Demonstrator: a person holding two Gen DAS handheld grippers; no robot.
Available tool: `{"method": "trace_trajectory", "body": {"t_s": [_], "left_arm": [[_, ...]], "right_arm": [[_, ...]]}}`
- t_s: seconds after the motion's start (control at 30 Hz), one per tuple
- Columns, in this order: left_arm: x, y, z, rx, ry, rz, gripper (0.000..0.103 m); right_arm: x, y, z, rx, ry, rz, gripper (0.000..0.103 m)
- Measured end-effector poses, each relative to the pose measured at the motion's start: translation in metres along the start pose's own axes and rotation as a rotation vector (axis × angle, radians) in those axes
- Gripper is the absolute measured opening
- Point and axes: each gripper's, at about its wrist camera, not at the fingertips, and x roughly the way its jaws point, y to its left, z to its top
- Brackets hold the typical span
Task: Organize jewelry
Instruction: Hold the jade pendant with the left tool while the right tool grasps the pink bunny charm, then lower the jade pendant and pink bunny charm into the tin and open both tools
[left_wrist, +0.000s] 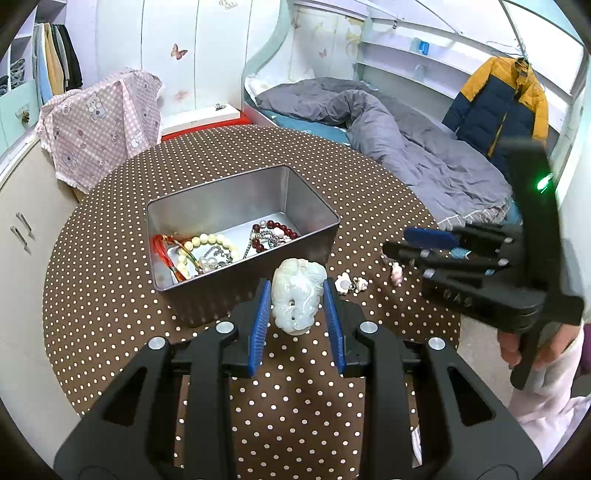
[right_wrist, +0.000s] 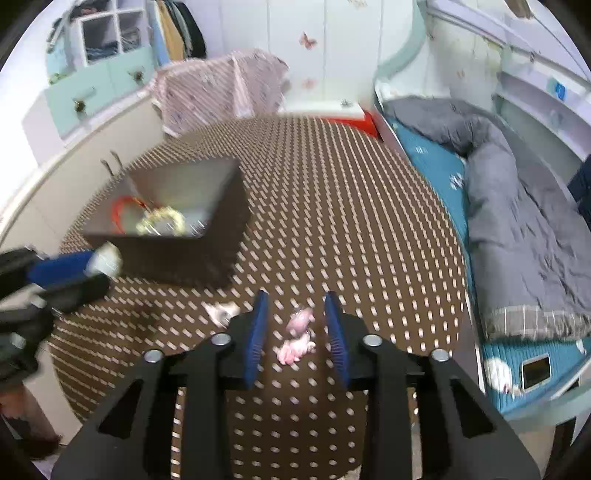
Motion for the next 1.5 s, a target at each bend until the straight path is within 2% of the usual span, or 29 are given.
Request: {"method": "trace_trajectory", "body": {"t_s": [0.1, 0.17, 0.2, 0.23, 0.4, 0.73, 0.93, 1.23, 1.5], "left_arm": [[0.002, -0.001, 0.0, -0.001, 0.005, -0.009, 0.028], [0.004, -0.002, -0.001, -0.001, 0.008, -0.008, 0.028], [0.004, -0.003, -0.001, -0.001, 0.01, -0.007, 0.028], [0.004, -0.003, -0.001, -0.001, 0.012, -0.006, 0.028], [0.0, -0.001, -0.001, -0.008, 0.003, 0.001, 0.028], [-0.015, 0.006, 0.007, -0.02, -0.047, 0.025, 0.028], [-0.028, 0.016, 0.017, -0.031, -0.097, 0.073, 0.028], [-0.013, 0.035, 0.028, -0.08, -0.084, 0.135, 0.028], [0.012, 0.044, 0.034, -0.108, -0.025, 0.141, 0.029]], "right_arm": [[0.018, 0.0, -0.009, -0.013, 0.057, -0.021, 0.034], [0.022, 0.004, -0.012, -0.034, 0.043, -0.041, 0.034], [0.023, 0.007, -0.012, -0.043, 0.043, -0.048, 0.031], [0.024, 0.007, -0.011, -0.041, 0.043, -0.035, 0.017], [0.021, 0.01, -0.005, -0.047, 0.037, -0.037, 0.014], [-0.028, 0.024, 0.03, -0.088, -0.127, 0.0, 0.014], [-0.045, 0.042, 0.054, -0.132, -0.207, 0.046, 0.014], [-0.02, 0.065, 0.071, -0.155, -0.162, 0.124, 0.014], [0.004, 0.066, 0.081, -0.121, -0.087, 0.173, 0.016]]}}
